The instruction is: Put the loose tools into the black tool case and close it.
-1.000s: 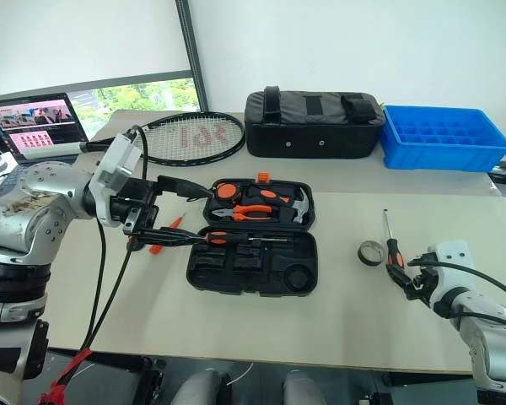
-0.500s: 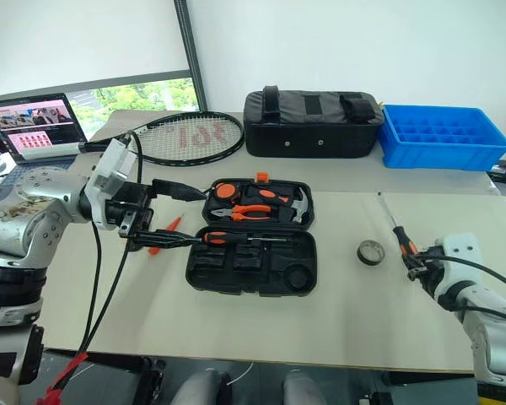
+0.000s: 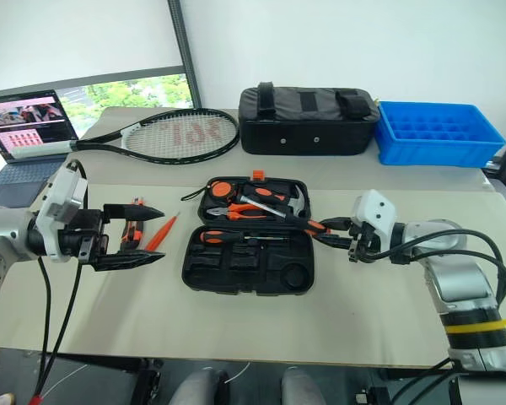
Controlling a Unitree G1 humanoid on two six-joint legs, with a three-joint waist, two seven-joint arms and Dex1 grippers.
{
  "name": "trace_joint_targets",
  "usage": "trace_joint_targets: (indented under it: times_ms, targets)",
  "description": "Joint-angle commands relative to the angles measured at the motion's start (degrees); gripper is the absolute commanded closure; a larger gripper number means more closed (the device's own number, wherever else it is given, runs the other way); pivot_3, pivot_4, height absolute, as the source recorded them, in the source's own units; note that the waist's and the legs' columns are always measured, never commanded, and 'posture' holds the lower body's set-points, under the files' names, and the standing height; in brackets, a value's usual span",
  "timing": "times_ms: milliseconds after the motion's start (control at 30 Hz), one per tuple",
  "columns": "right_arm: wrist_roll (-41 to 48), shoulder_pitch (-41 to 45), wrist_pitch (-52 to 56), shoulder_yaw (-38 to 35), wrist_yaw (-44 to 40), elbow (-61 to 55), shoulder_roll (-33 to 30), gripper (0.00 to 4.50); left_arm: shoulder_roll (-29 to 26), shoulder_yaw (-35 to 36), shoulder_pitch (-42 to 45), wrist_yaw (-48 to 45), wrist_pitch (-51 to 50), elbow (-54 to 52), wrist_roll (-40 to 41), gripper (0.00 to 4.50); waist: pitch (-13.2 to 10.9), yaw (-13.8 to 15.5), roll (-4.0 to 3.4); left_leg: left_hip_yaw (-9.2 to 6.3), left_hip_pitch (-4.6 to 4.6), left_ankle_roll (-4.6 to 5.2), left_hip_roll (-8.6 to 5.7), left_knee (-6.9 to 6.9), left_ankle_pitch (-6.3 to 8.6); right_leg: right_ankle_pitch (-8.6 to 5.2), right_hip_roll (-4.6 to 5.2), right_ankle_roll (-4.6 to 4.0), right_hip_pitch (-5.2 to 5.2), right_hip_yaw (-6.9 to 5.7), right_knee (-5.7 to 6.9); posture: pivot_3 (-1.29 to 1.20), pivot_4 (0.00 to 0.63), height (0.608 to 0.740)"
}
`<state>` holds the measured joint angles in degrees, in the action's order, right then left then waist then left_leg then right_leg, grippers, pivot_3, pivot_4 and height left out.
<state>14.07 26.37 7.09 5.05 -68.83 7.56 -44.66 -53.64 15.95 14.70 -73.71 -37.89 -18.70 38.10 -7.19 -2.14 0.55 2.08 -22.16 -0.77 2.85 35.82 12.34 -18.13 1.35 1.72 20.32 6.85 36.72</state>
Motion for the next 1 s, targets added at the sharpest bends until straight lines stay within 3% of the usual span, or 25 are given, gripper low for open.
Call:
trace_joint_targets:
  times_ms: [33, 367, 800, 867, 1000]
  targets:
    - [-3.62, 6.13, -9.15, 4.61, -7.43, 8.74, 1.45, 3.58, -1.77, 5.49, -2.02, 2.55, -1.92, -4.77, 3.23, 0.0, -0.04, -0.14, 0.05, 0.0, 0.0, 0.0, 0.0, 0.0, 0.0, 0.0, 0.01, -0.01, 0.01, -0.01, 0.01, 0.0, 0.15, 0.708]
    - [-8.75, 14.26, -20.05, 8.54, -11.19, 24.44, 7.16, 3.58, -2.03, 9.65, -5.9, 7.96, -4.88, -9.64, 7.92, 0.0, -0.05, -0.28, 0.04, -0.01, 0.17, 0.0, 0.06, -0.06, 0.0, 0.0, -0.02, -0.11, -0.04, -0.08, 0.13, 0.0, 0.15, 0.708]
    - [-11.26, 15.84, -20.76, 9.12, -11.29, 27.36, 9.17, 3.58, -2.96, 7.37, -5.38, 8.64, -3.73, -9.01, 8.16, 0.0, -0.06, -0.36, 0.04, -0.02, 0.24, -0.01, 0.05, -0.06, 0.0, 0.0, -0.02, -0.15, -0.06, -0.1, 0.24, 0.0, 0.15, 0.708]
    - [-10.94, 15.86, -20.89, 8.57, -10.65, 27.09, 9.21, 2.57, -3.18, 7.01, -5.02, 8.38, -3.39, -8.38, 7.88, 0.0, -0.06, -0.35, 0.03, -0.02, 0.24, -0.01, 0.05, -0.06, 0.0, 0.0, -0.01, -0.15, -0.06, -0.09, 0.24, 0.0, 0.15, 0.708]
    - [-10.19, 16.17, -20.48, 6.89, -9.42, 26.17, 8.13, 1.32, -3.43, 6.35, -4.13, 7.99, -3.08, -7.48, 7.79, 0.0, -0.06, -0.34, 0.03, -0.02, 0.23, -0.01, 0.05, -0.07, 0.0, -0.01, -0.02, -0.16, -0.05, -0.1, 0.24, 0.0, 0.15, 0.708]
